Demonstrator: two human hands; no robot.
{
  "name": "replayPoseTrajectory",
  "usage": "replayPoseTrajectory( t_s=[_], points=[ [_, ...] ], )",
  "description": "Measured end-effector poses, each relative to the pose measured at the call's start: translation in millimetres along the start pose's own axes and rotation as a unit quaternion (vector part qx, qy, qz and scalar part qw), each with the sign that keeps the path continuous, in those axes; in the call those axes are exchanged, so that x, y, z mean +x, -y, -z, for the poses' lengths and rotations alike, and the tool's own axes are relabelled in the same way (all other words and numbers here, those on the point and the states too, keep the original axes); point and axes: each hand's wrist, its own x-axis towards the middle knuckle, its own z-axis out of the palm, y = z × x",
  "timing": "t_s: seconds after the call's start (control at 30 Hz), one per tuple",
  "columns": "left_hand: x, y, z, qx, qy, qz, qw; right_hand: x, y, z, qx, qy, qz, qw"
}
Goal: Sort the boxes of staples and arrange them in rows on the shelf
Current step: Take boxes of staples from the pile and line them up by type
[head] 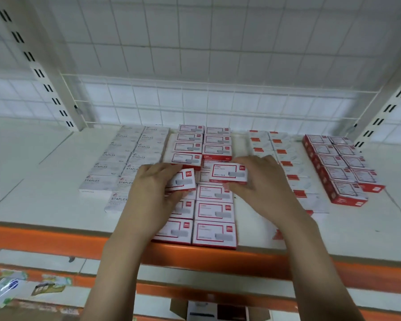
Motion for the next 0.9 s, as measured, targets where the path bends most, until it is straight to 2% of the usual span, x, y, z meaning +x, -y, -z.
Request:
replayPoseTrajectory(
  t_s=[0.2, 0.43, 0.57, 0.67, 0.9],
  points=[
    [9, 27, -4, -0.014, 0.034, -0.024, 0.999, 23, 17, -13, -0.056, 0.020, -0.053, 0.997],
    [16, 38, -10, -0.064, 0.063, -0.060, 0.994, 9, 25, -17, -0.022, 0.015, -0.086, 0.996],
    [13, 42, -10, -0.079, 0.062, -0.069, 0.993, 6, 29, -22, -0.029, -0.007, -0.098, 0.995],
    [13, 46, -12, -0.064, 0.040, -0.120, 0.990, 13, 30, -25, -0.044, 0.003, -0.111, 0.993],
    [14, 49, -15, -0.049, 0.020, -0.150, 0.987, 27, 30, -30, -0.050, 0.001, -0.116, 0.992]
  ],
)
